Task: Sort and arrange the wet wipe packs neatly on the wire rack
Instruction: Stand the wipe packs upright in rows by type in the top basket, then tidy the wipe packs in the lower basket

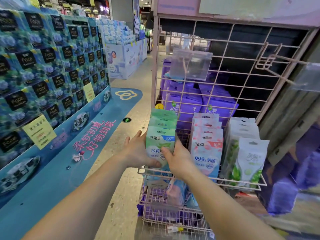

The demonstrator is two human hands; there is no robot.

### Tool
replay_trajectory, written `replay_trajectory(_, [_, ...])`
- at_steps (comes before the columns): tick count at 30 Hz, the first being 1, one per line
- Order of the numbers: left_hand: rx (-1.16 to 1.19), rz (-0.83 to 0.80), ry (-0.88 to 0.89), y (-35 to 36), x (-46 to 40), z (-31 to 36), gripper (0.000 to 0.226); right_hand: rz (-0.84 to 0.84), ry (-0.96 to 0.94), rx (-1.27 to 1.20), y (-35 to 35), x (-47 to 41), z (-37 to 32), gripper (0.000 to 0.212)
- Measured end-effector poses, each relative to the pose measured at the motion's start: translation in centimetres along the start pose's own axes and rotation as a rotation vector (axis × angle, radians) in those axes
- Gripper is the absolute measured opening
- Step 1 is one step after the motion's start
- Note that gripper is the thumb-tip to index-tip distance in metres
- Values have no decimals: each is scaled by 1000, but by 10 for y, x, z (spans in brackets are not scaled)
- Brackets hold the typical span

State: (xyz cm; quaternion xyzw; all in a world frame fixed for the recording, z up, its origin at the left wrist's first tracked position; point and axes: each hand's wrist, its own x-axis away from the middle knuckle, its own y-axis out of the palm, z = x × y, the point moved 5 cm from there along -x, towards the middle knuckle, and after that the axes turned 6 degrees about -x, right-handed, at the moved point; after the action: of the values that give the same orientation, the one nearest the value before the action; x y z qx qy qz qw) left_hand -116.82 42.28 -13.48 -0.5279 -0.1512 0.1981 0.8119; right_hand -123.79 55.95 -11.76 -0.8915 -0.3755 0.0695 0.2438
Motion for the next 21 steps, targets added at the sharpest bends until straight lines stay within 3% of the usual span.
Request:
replay_trajectory(4, [-70,26,-23,-2,6,8,109,-12,-23,64,-8,5,0,57])
replay_trajectory(8, [327,71,-37,-2,20,5,100,12,-173,-40,-10,28,4,65])
replay_trajectory(11, [515,125,-101,2,36,0,91,100,-253,-144,-18,60,17,46])
replay_trajectory(13, [528,182,-132,6,46,0,76,115,-268,-109,-24,80,28,36])
replay_trajectory(16, [502,305,-253,12,63,5,80,61,-240,-100,-30,96,55,25])
replay_trajectory(21, [391,568,-465,24,121,33,57,-88,-60,11,-47,103,123,18])
